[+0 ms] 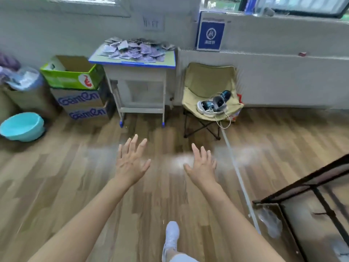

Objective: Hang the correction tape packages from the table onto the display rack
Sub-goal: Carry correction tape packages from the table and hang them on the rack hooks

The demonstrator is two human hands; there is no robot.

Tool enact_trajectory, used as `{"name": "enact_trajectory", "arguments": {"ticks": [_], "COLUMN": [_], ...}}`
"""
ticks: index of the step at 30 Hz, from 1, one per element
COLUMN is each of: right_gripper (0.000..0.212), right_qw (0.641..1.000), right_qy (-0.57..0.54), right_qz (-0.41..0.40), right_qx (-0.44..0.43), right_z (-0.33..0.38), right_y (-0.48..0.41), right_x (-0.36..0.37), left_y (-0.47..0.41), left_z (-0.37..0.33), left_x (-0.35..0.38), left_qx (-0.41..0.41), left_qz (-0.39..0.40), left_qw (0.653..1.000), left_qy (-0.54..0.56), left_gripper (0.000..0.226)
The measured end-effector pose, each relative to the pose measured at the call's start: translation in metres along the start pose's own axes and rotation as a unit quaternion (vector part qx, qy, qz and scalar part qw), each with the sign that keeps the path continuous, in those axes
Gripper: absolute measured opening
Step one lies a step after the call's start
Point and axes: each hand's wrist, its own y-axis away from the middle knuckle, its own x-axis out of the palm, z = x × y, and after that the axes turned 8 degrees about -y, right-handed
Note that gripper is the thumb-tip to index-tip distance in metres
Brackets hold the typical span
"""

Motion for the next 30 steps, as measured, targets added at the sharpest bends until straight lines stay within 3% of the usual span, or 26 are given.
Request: {"name": "enact_trajectory", "arguments": {"ticks": [7,13,30], "right_gripper": [0.073,0.073,0.072], "right_qw": [0.996,0.992,0.994], "right_qy": [0.015,0.015,-0.017], "right_qz": [-0.013,-0.004,-0.046], "right_qx": [-0.089,-0.123,-0.1], "right_z": [0.074,0.122,0.297], "right_y": [-0.14,-0.235,-0.569], "right_x": [-0.022,-0.035,-0.038], "left_y": [-0.127,-0.218,-0.587], "left_z": [0.037,0.062,0.208], "left_x": [-0.01,-0.007,0.012], "left_qx": [-0.078,-0.099,-0.062], "left_qz": [-0.036,-0.039,-0.017], "left_qw": [0.996,0.994,0.998], "left_qy": [0.01,-0.006,0.004], "left_gripper": [0.069,0.068,0.068]}}
